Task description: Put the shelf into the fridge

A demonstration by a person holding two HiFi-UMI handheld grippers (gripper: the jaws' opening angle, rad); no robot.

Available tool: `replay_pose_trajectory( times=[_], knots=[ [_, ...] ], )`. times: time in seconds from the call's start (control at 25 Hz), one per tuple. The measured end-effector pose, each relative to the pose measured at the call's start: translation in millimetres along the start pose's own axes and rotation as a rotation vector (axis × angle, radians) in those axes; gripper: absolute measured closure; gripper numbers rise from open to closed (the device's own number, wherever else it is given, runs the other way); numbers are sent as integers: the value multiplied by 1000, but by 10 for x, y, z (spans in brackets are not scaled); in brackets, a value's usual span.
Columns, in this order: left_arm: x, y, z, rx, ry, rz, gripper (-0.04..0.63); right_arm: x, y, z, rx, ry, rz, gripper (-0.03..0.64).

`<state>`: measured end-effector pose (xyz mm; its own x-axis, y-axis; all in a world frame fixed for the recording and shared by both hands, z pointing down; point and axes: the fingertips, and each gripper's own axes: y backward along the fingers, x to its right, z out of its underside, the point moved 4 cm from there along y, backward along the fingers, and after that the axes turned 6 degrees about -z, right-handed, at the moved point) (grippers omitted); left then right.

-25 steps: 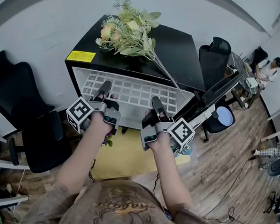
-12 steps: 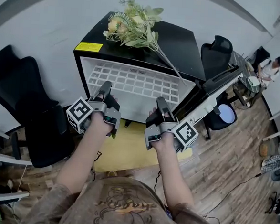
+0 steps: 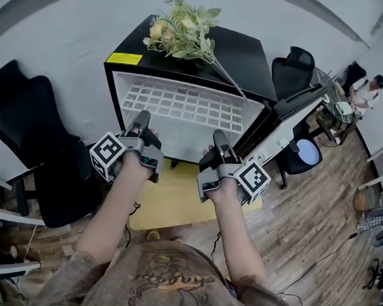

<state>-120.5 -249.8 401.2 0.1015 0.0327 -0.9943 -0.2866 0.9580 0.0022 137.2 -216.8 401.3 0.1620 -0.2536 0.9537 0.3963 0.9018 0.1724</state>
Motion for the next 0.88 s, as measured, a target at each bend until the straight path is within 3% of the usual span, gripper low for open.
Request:
replay_pose_trajectory(
  times=[0.88],
  knots=[
    [-14,-84,-29,-12,9,-10,543,96,-96,-66,40,-11,33,584]
  ],
)
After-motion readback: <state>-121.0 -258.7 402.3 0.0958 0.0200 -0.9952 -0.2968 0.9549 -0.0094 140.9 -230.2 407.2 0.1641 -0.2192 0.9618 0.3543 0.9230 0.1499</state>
